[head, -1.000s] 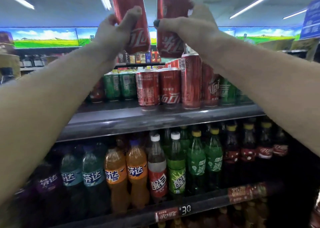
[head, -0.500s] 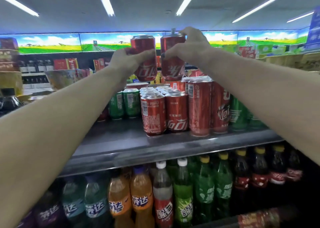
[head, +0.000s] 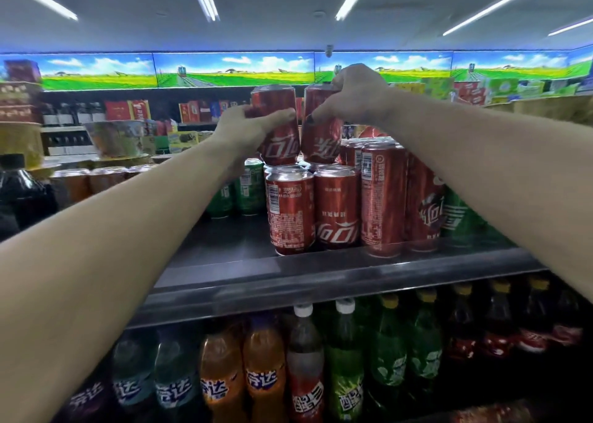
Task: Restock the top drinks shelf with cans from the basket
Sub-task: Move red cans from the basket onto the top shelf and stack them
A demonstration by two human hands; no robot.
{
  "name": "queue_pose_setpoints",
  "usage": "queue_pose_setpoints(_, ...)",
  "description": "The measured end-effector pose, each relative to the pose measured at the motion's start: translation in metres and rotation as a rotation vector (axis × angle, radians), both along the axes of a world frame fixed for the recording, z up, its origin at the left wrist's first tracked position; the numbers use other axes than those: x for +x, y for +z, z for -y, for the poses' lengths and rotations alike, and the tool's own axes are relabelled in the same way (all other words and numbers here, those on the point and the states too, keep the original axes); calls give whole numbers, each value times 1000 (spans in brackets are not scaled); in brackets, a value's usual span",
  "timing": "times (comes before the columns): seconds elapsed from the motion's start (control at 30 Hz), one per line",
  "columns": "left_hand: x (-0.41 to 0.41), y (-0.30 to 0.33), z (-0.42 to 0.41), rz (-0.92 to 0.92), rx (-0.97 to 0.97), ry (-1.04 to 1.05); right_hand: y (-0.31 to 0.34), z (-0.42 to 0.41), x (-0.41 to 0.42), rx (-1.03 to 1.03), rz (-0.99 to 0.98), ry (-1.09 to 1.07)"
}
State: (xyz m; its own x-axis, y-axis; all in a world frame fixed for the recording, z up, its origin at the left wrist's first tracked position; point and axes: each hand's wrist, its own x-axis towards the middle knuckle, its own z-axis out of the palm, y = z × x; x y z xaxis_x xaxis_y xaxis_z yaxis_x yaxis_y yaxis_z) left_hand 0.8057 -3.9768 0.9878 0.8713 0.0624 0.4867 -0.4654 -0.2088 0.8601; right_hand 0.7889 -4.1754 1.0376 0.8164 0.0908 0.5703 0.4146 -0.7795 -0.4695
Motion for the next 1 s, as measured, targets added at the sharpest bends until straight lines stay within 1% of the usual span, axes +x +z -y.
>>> queue_pose_setpoints(0.3,4,-3,1,36,18,-38,4,-1,12,-36,-27,46)
queue_pose_setpoints(0.43,4,-10,2,34,47,-70,6,3,10,-18,-89,100)
queue_pose_setpoints(0.53,3,-25,4,102,-15,-78,4,5,9,-24,-96,122)
queue_pose_setpoints(0.67,2,-46,6,149,-114,-141,0,6,10,-39,-74,124)
queue_pose_setpoints(0.8,3,-49,6,159,-99,-168,-1,7,5,-46,-62,112)
queue_pose_setpoints(1.0,6,-55,6,200,-64,-142,1,6,0,-60,-78,106)
